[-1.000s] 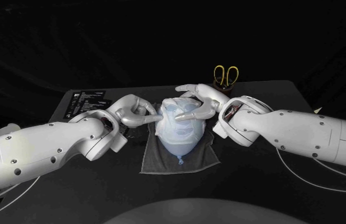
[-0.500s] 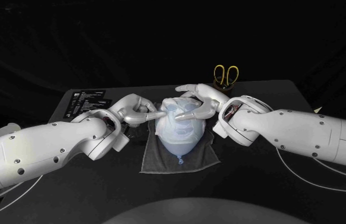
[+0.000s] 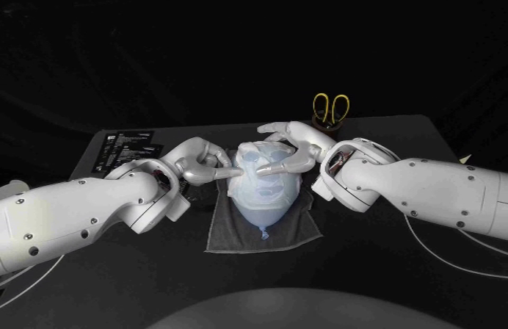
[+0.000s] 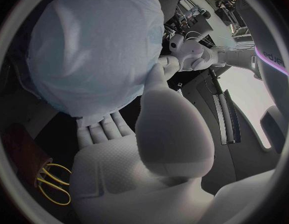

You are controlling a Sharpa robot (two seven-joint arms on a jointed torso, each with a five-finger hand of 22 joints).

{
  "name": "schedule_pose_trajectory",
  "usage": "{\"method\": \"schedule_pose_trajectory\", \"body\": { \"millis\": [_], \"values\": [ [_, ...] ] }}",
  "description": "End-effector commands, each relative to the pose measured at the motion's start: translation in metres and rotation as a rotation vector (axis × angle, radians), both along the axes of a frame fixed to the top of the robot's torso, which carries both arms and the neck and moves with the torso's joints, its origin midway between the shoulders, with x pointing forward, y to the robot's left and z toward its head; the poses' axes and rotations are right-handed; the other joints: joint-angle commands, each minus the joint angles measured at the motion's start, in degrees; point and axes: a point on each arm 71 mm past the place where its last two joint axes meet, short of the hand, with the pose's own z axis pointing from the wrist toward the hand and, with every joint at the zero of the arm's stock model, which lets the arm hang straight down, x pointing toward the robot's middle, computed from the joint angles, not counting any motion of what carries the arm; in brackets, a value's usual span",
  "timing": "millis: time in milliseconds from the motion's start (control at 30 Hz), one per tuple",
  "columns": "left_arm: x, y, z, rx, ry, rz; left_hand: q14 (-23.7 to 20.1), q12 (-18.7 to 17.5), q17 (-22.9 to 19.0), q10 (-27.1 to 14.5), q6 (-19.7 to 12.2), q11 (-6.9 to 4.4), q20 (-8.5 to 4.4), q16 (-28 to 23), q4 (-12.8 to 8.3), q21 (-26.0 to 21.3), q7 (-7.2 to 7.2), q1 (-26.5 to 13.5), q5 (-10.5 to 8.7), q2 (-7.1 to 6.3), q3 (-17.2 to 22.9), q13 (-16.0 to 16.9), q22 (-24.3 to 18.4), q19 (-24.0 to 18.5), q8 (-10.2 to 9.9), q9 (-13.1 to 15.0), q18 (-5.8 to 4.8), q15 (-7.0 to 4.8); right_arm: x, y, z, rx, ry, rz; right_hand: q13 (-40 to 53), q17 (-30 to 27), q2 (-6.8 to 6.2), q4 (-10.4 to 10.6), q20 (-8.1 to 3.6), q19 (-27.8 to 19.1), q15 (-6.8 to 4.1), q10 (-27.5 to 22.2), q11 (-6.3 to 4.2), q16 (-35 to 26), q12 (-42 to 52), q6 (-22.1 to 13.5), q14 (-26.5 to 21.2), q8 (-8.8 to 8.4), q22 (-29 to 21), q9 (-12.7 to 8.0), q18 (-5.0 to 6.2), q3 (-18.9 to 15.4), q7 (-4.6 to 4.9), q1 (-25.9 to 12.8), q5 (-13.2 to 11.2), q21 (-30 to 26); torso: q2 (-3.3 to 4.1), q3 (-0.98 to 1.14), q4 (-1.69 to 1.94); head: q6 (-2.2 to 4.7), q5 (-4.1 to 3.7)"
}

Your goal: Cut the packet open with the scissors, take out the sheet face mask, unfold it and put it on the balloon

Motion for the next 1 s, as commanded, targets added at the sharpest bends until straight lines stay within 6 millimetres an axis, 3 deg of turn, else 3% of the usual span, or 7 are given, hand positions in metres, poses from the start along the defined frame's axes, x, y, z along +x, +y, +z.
{"method": "schedule_pose_trajectory", "body": {
  "millis": [33,500,700,900,967,1000],
  "values": [
    [0.000,-0.001,-0.001,0.044,0.001,-0.026,5.7,0.5,14.0,1.9,0.2,-0.55,-0.02,0.3,0.1,0.4,-0.35,1.1,-0.08,-0.03,0.3,6.5,0.6,0.6,0.2,0.0,-1.20,-0.41,-0.001,0.000,-0.006,-0.030,0.027,0.009,0.1,0.1,0.33,0.1,0.02,-0.2,-0.06,0.1,0.06,0.3,0.4,0.4,0.1,0.38,0.1,0.1,-0.80,0.3,8.33,-0.1,0.0,-0.1,-0.02,0.04,0.02,-0.11,-0.11],
    [0.002,0.008,-0.004,0.114,0.005,0.001,5.9,1.5,15.1,2.9,0.9,-0.80,-0.15,0.7,0.2,1.6,-0.63,4.6,-0.07,1.55,1.8,8.4,2.6,2.0,0.1,-0.3,-1.65,-0.57,-0.001,-0.002,-0.006,-0.037,0.028,-0.004,0.1,0.1,0.51,0.1,0.02,-0.2,-0.05,0.0,0.06,0.4,0.5,0.8,0.1,0.60,0.1,0.2,-0.80,0.4,8.35,-0.1,0.0,0.0,-0.01,-0.03,0.09,-0.66,0.08],
    [0.003,0.013,-0.006,0.141,0.027,0.022,5.9,1.9,15.1,3.3,1.2,-0.89,-0.20,0.7,0.1,2.1,-0.72,6.8,-0.05,3.42,4.1,9.3,3.4,2.6,-0.2,-0.7,-1.85,-0.60,-0.001,-0.002,-0.006,-0.039,0.029,-0.005,0.1,0.1,0.49,0.1,0.02,-0.2,-0.05,0.0,0.06,0.4,0.5,0.9,0.1,0.64,0.1,0.2,-0.80,0.4,8.35,-0.1,0.0,0.0,-0.04,-0.03,0.05,-0.76,0.24],
    [0.002,0.019,-0.008,0.166,0.051,0.031,5.9,2.0,15.1,3.4,1.2,-0.75,-0.22,0.7,0.1,2.4,-0.54,8.2,-0.04,3.39,6.2,9.5,3.9,2.9,-0.5,-0.9,-1.94,-0.48,-0.002,-0.002,-0.006,-0.039,0.031,-0.004,0.1,0.1,0.41,0.1,0.01,-0.2,-0.04,0.0,0.06,0.5,0.5,1.2,0.1,0.74,0.1,0.3,-0.80,0.4,8.35,-0.1,0.0,0.0,-0.09,-0.02,0.10,-0.78,0.26],
    [0.002,0.022,-0.008,0.144,0.052,0.037,5.9,1.1,15.1,2.7,0.8,-0.52,-0.20,0.7,0.5,1.7,-0.27,7.4,-0.07,2.78,6.4,7.9,2.6,2.0,-0.8,-1.1,-1.64,-0.33,-0.002,-0.002,-0.006,-0.039,0.031,-0.004,0.1,0.1,0.41,0.1,0.01,-0.2,-0.04,0.0,0.06,0.5,0.5,1.2,0.1,0.74,0.1,0.3,-0.80,0.4,8.35,-0.1,0.0,0.0,-0.06,0.02,0.11,-0.72,0.22],
    [0.001,0.023,-0.007,0.122,0.050,0.038,5.1,-1.8,11.9,0.0,-0.4,-0.11,-0.10,-0.3,0.4,0.2,0.33,5.7,-0.03,1.83,6.6,3.1,0.2,0.1,-2.0,-1.8,-1.04,0.11,-0.002,-0.002,-0.006,-0.039,0.031,-0.005,0.1,0.1,0.41,0.1,0.01,-0.2,-0.04,0.0,0.06,0.5,0.5,1.2,0.1,0.74,0.1,0.3,-0.80,0.4,8.35,-0.1,0.0,0.0,-0.04,0.02,0.10,-0.71,0.22]
  ]
}}
